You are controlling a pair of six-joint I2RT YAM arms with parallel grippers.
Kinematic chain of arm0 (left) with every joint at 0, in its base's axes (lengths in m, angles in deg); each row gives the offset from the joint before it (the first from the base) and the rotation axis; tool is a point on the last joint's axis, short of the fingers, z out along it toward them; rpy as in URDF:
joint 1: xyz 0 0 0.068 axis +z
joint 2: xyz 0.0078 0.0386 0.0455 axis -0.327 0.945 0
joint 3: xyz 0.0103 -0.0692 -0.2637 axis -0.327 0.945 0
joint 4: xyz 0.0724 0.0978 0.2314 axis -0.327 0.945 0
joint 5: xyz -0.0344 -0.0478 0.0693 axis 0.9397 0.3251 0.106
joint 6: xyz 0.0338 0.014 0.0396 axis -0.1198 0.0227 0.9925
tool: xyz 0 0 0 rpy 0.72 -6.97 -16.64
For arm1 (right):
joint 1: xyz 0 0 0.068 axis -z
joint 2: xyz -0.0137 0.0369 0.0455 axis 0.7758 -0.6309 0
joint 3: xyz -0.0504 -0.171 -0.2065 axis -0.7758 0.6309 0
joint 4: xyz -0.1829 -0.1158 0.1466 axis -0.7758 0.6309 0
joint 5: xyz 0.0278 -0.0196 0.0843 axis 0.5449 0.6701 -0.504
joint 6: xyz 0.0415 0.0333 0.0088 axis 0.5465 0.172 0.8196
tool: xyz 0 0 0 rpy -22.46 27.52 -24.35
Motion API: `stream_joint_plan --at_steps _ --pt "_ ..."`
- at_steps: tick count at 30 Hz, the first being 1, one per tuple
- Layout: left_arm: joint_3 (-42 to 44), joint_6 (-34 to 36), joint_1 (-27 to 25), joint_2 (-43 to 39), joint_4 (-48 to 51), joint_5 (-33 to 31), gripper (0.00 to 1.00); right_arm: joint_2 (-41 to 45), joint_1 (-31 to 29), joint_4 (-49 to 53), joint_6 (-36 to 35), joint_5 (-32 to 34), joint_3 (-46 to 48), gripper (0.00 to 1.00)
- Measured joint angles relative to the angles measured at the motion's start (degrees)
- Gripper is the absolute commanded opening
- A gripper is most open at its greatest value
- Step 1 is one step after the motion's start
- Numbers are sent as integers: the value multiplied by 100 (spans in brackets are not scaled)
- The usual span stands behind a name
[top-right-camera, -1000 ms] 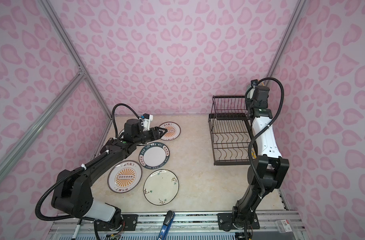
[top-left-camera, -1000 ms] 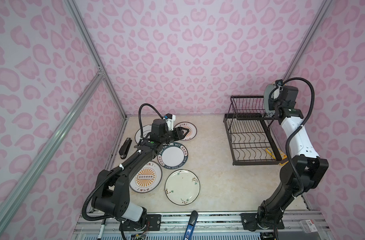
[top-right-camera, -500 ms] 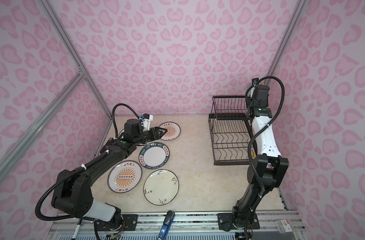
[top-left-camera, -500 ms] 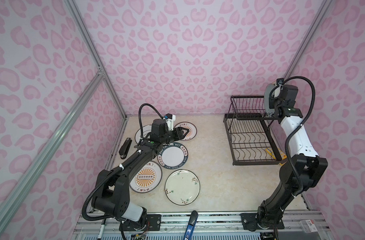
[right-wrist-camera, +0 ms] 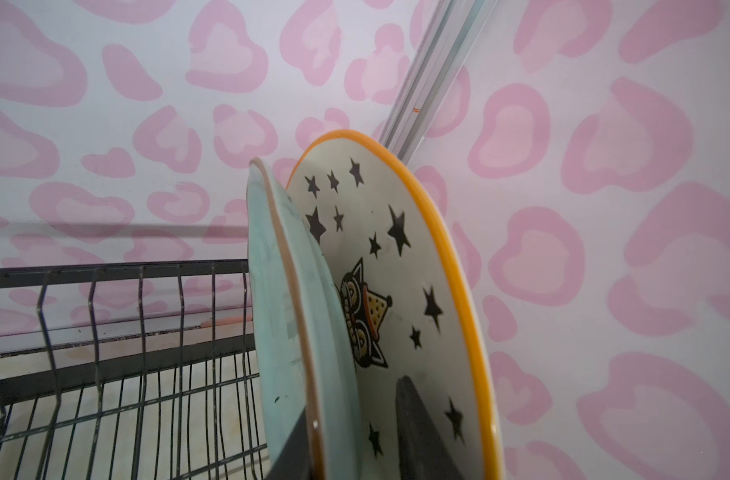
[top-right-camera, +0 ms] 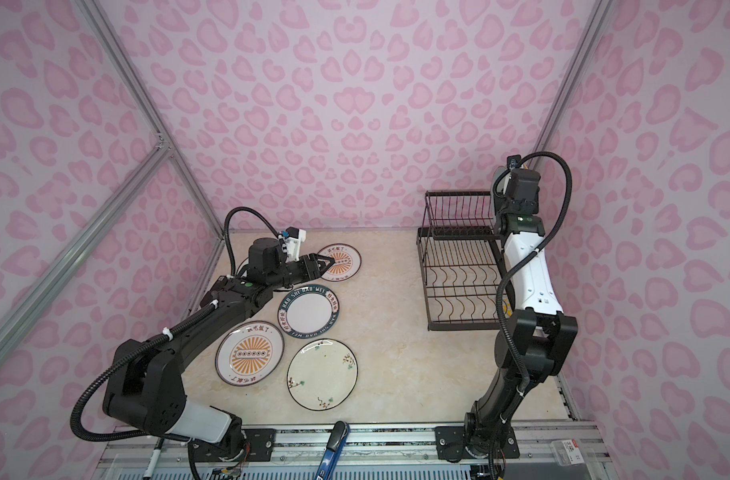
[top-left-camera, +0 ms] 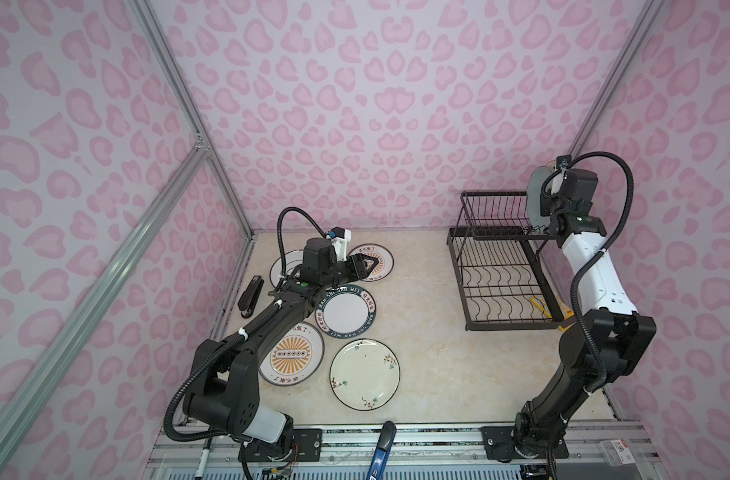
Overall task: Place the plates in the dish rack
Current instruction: 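Lower the green plate into the slots beside the star-and-cat plate with the right gripper, then swing the open right gripper to the cream berry plate while the left approaches it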
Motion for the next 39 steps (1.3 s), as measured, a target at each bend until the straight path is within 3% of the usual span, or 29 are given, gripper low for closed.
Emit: stream_joint_plan --at_steps 25,39 --pt "15 177 0 -109 37 -66 53 1303 -15 -254 782 -317 962 40" --pt "-481 704 7 -160 555 -299 53 2907 -636 -221 1137 -874 2048 53"
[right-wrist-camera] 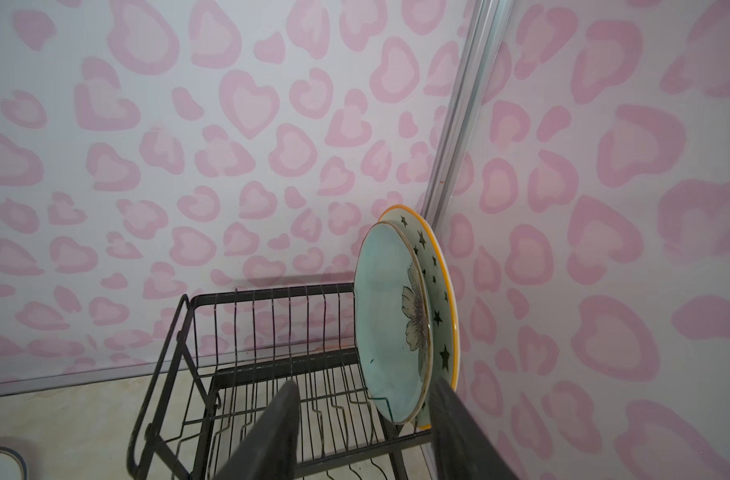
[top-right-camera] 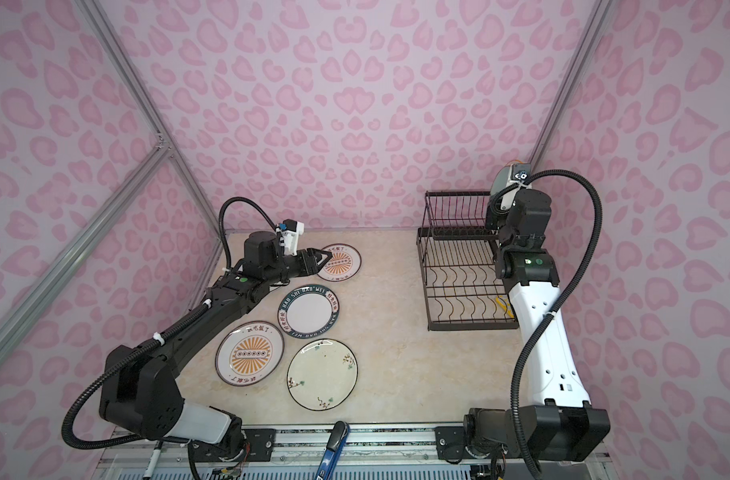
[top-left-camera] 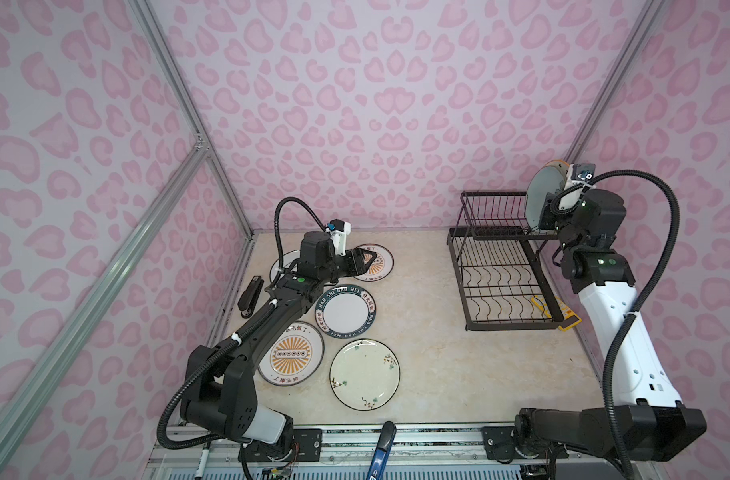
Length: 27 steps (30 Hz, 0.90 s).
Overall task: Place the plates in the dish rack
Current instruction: 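Swing the open right gripper to the cream berry plate while the left approaches it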
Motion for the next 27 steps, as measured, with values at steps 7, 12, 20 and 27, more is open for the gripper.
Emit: stream_joint_plan --at_steps 7,12,20,27 --pt "-138 295 0 -334 127 -334 53 295 -20 70 144 -903 138 59" --pt "7 376 7 -769 101 -682 54 210 -55 83 431 -1552 240 60" --pt "603 468 11 -1567 271 -1600 57 166 -697 -186 914 -2111 1102 60" --pt "1744 116 11 -2680 378 -2693 59 -260 -1517 -675 1366 -2428 1731 59"
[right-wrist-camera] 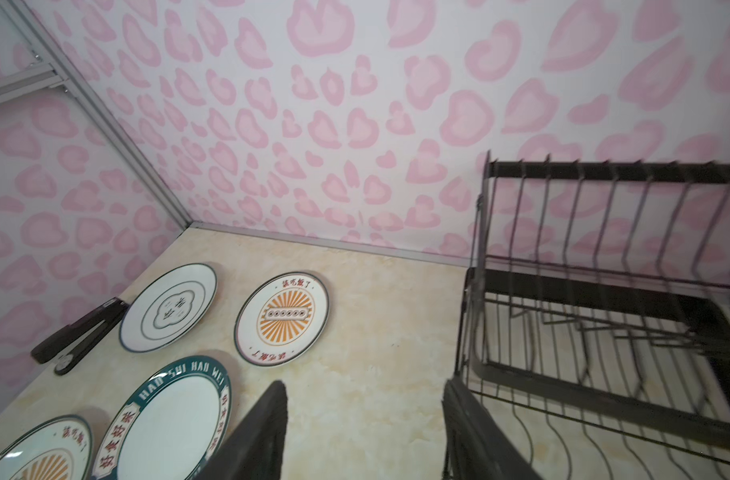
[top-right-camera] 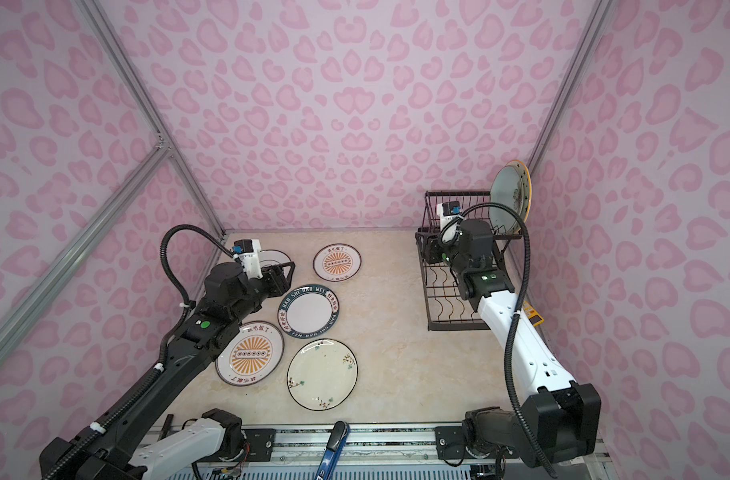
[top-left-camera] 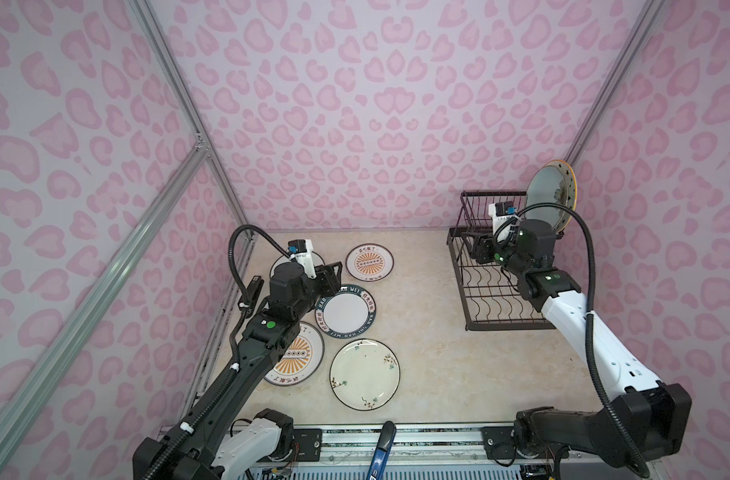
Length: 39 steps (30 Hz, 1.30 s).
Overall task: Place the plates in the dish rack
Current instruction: 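Swing the open right gripper to the cream berry plate while the left approaches it, then grip the cream berry plate's rim with the right gripper while the left grips opposite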
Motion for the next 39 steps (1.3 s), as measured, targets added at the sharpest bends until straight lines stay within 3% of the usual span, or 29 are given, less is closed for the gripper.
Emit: stream_joint_plan --at_steps 4,9,25,32,39 --pt "264 -210 -2 -308 245 -415 59 -411 -501 -223 197 -184 101 59" --pt "468 -595 0 -437 1040 -431 60 -944 -1084 -365 422 -352 225 58" --pt "1589 -1921 -33 -2057 4162 470 59 -2157 -2398 -688 1154 -1143 1040 58" --pt "2326 -2291 -278 -2240 4402 1027 59 -2162 -2752 -522 1285 -1228 1427 58" --pt "2579 -2485 -791 -1751 4072 1196 59 -2015 -3062 -98 1281 -1137 1711 56"
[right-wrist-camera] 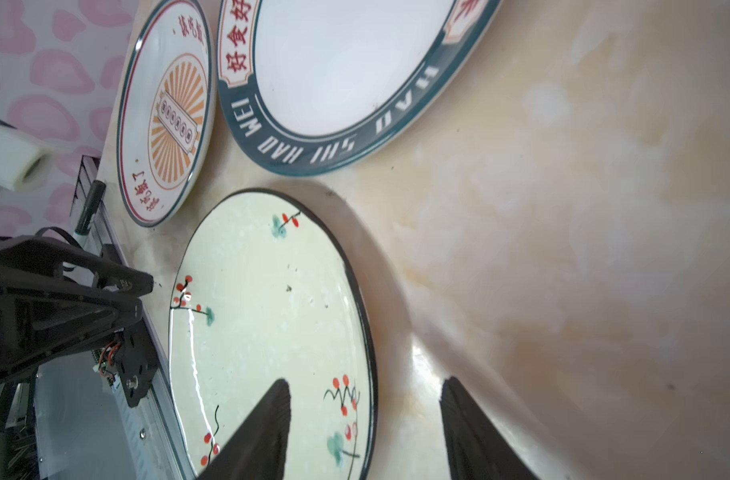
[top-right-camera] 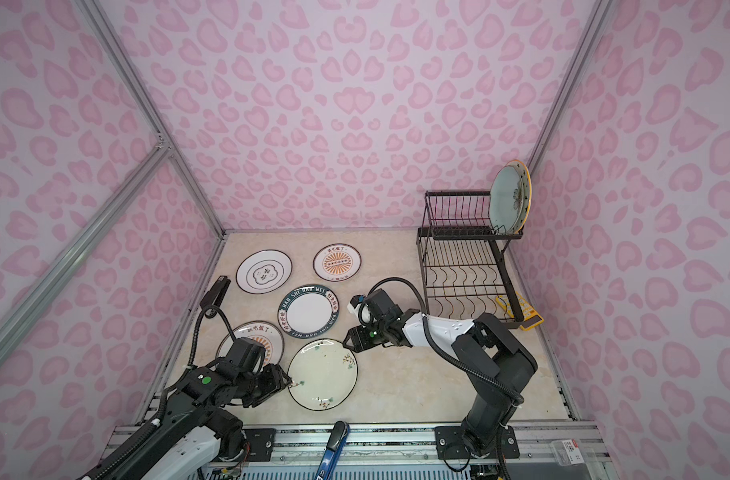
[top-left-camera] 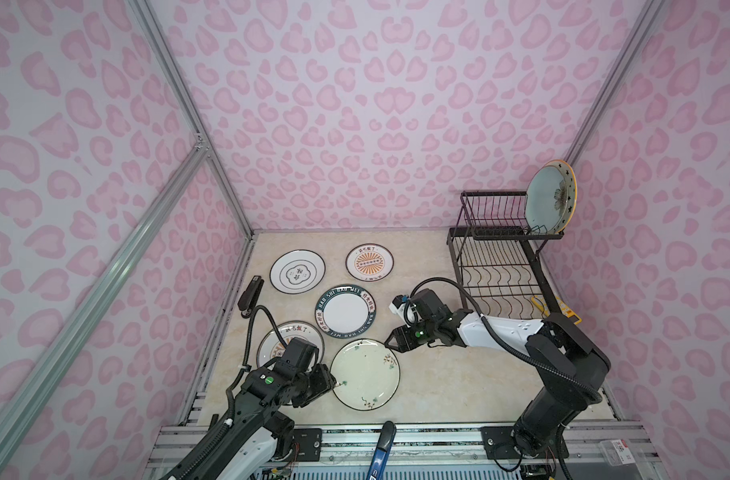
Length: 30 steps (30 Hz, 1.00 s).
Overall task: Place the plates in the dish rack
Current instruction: 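Grip the cream berry plate's rim with the right gripper while the left grips opposite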
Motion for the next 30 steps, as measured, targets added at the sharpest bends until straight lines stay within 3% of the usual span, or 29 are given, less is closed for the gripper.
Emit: stream_joint_plan --at_steps 7,11,21,30 --pt "186 -146 -127 321 -503 68 57 13 -151 59 155 22 188 47" --pt "188 -144 -160 479 -708 103 51 -26 -197 0 216 -7 195 39" --pt "264 -146 -251 820 -1235 247 44 -68 -190 -175 374 -52 310 33" --pt "256 -149 -352 946 -1353 254 44 -177 -190 -437 610 -273 442 26"
